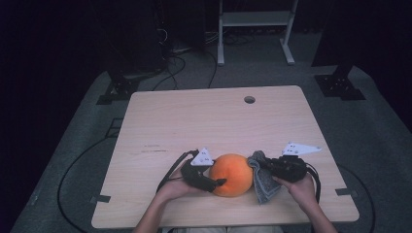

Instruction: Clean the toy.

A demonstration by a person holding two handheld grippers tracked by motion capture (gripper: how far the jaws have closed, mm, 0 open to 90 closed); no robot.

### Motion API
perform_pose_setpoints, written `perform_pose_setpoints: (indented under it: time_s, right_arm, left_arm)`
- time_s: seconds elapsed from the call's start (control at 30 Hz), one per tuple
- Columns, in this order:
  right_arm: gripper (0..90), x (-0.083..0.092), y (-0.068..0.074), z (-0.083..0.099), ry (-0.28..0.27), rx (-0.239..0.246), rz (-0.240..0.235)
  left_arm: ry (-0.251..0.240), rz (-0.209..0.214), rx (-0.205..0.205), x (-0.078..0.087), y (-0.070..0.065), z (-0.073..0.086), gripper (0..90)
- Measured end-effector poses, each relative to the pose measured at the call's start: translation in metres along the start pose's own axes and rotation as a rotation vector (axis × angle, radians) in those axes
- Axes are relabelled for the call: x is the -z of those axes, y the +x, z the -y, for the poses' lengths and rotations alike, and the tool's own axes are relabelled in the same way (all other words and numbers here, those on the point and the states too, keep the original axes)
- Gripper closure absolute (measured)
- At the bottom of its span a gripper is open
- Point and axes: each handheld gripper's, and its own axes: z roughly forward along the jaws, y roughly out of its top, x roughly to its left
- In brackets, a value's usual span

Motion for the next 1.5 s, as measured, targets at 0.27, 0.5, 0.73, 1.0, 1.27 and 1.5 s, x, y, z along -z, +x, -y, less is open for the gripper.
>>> perform_pose_setpoints:
  time_s: [0.27,0.5,0.73,1.0,1.27,1.5]
  right_arm:
    - [80.6,-0.013,0.034,-0.014,0.014,0.143,-0.029]
    - [80.5,-0.011,0.031,-0.011,0.016,0.140,-0.029]
    - [80.6,-0.003,0.026,-0.018,-0.006,0.153,0.027]
    - [80.6,-0.011,0.037,-0.027,-0.042,0.236,0.056]
    - [80.7,-0.008,0.036,-0.015,-0.020,0.256,0.013]
    - [80.7,-0.006,0.051,-0.018,-0.024,0.328,0.033]
  left_arm:
    - [0.004,0.035,-0.084,0.001,-0.009,-0.008,17.2]
    - [0.039,0.012,0.003,-0.015,-0.002,-0.008,9.1]
    - [-0.081,-0.149,-0.089,-0.007,-0.018,-0.018,35.3]
    - [-0.077,-0.172,-0.145,-0.020,-0.033,-0.021,21.3]
    - [-0.137,-0.128,0.005,0.001,-0.009,-0.020,9.1]
    - [-0.105,-0.079,-0.005,-0.012,-0.014,-0.016,23.0]
